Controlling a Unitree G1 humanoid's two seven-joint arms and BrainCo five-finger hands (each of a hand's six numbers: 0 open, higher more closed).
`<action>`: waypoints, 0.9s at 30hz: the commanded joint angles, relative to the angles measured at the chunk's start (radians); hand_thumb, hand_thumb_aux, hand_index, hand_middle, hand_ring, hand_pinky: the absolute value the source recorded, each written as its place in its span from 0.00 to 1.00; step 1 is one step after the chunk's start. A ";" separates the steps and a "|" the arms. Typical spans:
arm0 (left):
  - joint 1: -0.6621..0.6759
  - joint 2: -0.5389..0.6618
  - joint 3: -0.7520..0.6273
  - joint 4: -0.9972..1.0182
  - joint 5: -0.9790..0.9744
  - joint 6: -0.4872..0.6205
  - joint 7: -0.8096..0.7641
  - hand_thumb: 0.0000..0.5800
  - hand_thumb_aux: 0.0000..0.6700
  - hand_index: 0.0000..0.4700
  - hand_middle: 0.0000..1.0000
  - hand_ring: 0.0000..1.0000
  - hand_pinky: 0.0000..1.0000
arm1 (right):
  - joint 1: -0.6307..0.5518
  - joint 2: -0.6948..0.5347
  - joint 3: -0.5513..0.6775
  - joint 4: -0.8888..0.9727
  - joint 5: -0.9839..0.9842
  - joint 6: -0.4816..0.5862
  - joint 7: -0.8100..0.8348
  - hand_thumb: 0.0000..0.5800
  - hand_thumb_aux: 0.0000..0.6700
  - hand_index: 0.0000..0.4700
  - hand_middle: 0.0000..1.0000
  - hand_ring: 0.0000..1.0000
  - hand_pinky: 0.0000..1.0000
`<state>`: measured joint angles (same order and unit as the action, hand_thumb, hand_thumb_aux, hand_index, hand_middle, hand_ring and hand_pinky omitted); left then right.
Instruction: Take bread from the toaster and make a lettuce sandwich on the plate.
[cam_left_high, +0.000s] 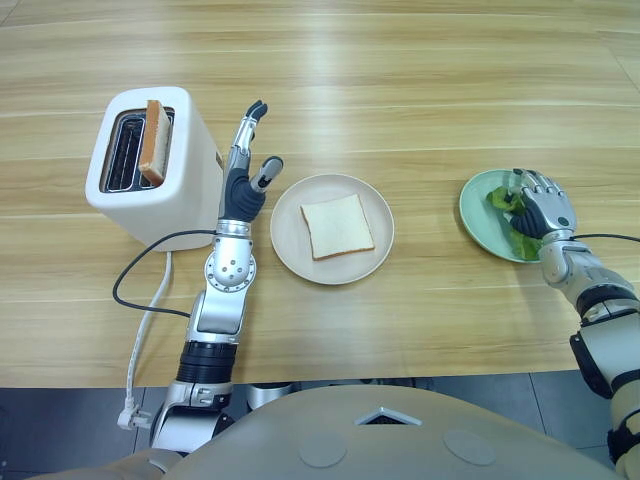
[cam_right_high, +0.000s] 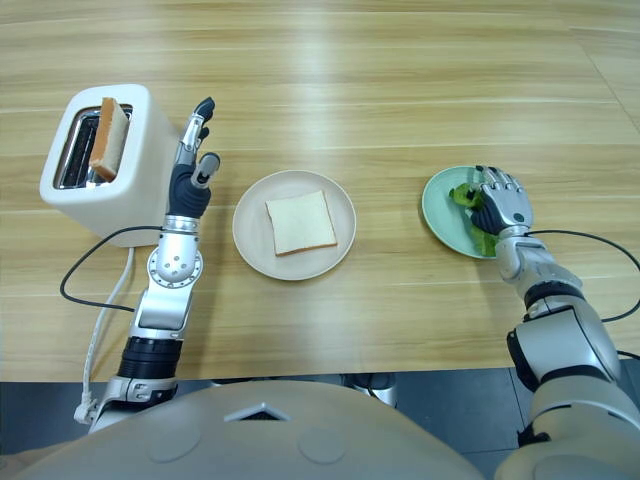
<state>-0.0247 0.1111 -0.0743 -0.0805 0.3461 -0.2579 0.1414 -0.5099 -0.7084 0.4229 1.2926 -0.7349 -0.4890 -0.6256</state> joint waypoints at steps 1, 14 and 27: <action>0.002 0.001 -0.006 0.019 0.004 -0.002 0.002 0.00 0.00 0.00 0.00 0.00 0.00 | -0.007 -0.002 0.009 0.004 0.001 -0.010 -0.004 1.00 1.00 0.98 0.00 0.00 0.00; 0.008 0.005 -0.006 0.023 0.008 -0.007 0.007 0.00 0.00 0.00 0.00 0.00 0.00 | -0.034 -0.027 0.003 -0.039 -0.006 -0.058 -0.077 1.00 1.00 0.98 0.00 0.00 0.00; -0.002 0.006 -0.012 0.046 0.019 -0.017 0.022 0.00 0.00 0.00 0.00 0.00 0.00 | -0.090 -0.059 0.015 -0.200 -0.051 -0.134 -0.177 1.00 1.00 0.98 0.00 0.00 0.00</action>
<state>-0.0249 0.1166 -0.0759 -0.0471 0.3513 -0.2757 0.1615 -0.5898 -0.7590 0.4241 1.1227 -0.7696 -0.6119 -0.7942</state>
